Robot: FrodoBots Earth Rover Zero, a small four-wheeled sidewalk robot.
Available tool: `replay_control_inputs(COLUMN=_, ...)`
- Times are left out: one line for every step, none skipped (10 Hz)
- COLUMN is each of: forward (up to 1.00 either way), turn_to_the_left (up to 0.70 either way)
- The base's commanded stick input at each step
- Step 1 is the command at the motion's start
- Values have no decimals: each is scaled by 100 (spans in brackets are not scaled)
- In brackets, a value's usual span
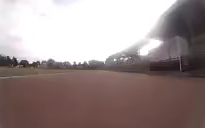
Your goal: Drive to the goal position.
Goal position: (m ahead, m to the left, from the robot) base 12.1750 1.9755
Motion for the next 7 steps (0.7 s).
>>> replay_control_inputs(forward=70, turn_to_the_left=0)
replay_control_inputs(forward=70, turn_to_the_left=0)
replay_control_inputs(forward=70, turn_to_the_left=0)
replay_control_inputs(forward=70, turn_to_the_left=0)
replay_control_inputs(forward=70, turn_to_the_left=0)
replay_control_inputs(forward=70, turn_to_the_left=0)
replay_control_inputs(forward=70, turn_to_the_left=0)
